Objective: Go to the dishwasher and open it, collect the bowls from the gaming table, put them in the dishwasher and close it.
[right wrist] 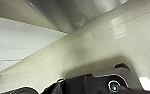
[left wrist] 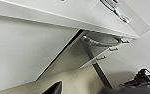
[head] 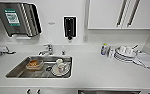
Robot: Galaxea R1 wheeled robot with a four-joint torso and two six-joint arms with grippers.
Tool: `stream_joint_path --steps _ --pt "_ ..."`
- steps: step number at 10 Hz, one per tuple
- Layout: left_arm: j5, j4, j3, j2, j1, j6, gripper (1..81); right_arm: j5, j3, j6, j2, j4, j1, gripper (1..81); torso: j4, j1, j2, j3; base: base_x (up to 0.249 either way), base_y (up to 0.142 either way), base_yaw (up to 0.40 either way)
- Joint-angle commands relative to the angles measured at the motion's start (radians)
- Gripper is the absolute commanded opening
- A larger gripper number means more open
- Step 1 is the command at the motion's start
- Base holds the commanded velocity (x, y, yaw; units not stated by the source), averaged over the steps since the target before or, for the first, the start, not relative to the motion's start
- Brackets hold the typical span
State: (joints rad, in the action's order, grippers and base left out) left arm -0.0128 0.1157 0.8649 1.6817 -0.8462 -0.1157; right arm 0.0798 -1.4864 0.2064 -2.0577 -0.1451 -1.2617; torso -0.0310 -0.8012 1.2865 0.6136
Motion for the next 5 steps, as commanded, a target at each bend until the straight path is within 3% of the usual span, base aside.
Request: stream_joint_path --steps 1,2,5 --pt "-0.088 -0.001 -0.05 -0.055 0.127 0.001 81.1 -0.043 0.068 0.001 0.091 -0.022 0.087 81.1 0.0 0.002 -0.003 -0.004 0.0 0.0 0.0" --pt "-0.09 0.001 -0.05 -0.055 0.134 0.002 81.1 -0.034 0.09 0.001 0.107 -0.03 0.096 81.1 0.0 -0.015 0.023 0.022 0.0 0.0 0.0" --pt "-0.088 -0.001 -0.055 -0.062 0.158 0.011 81.1 -0.031 0.184 0.016 0.185 -0.036 0.142 81.1 0.0 -0.028 0.037 0.037 0.0 0.0 0.0"
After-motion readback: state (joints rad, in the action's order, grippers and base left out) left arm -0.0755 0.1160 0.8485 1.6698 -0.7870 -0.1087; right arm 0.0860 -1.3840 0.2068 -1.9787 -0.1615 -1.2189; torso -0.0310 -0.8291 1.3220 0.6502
